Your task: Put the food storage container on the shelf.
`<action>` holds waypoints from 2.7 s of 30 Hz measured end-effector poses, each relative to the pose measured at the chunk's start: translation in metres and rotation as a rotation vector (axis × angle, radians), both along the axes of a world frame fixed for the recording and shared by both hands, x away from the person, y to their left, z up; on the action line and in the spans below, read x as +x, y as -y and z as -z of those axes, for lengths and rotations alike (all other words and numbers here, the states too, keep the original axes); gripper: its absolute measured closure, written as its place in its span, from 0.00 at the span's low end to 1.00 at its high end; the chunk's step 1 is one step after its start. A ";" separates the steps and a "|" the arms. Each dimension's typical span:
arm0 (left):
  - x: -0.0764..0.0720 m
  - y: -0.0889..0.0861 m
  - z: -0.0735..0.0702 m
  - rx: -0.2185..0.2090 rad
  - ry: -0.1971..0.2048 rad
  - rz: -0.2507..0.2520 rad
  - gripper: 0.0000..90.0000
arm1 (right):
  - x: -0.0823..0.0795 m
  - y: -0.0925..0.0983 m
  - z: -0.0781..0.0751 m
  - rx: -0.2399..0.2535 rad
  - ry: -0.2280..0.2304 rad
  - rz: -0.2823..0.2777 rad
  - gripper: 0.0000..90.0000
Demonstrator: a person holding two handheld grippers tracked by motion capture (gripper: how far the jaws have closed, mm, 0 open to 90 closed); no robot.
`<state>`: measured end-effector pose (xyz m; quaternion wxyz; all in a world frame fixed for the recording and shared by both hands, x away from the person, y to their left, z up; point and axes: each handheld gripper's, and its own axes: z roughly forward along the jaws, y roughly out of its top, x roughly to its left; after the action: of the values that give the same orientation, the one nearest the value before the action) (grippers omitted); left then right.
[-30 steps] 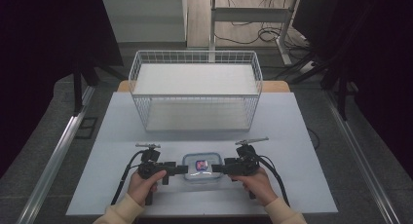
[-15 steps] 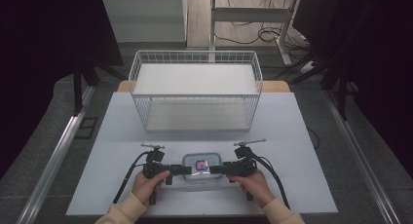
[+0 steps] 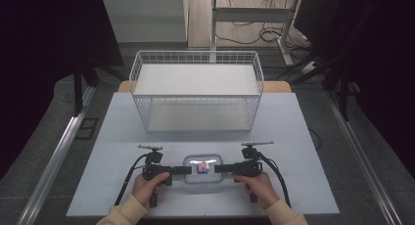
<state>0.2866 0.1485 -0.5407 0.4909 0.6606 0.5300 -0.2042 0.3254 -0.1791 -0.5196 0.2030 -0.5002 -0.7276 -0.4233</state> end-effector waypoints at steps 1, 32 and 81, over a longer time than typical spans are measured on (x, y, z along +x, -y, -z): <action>-0.001 0.001 -0.001 0.002 0.004 -0.003 0.56 | 0.000 0.001 0.000 0.004 -0.003 0.001 0.54; -0.011 0.000 -0.017 0.035 0.065 -0.017 0.59 | -0.010 0.001 -0.013 0.022 0.052 0.005 0.58; 0.007 -0.010 -0.091 0.041 0.214 -0.015 0.59 | 0.005 -0.008 -0.091 0.025 0.251 -0.022 0.58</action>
<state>0.2933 0.1581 -0.4498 0.5326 0.6844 0.4837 -0.1181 0.3303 -0.1713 -0.4285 0.1213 -0.4328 -0.7472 -0.4896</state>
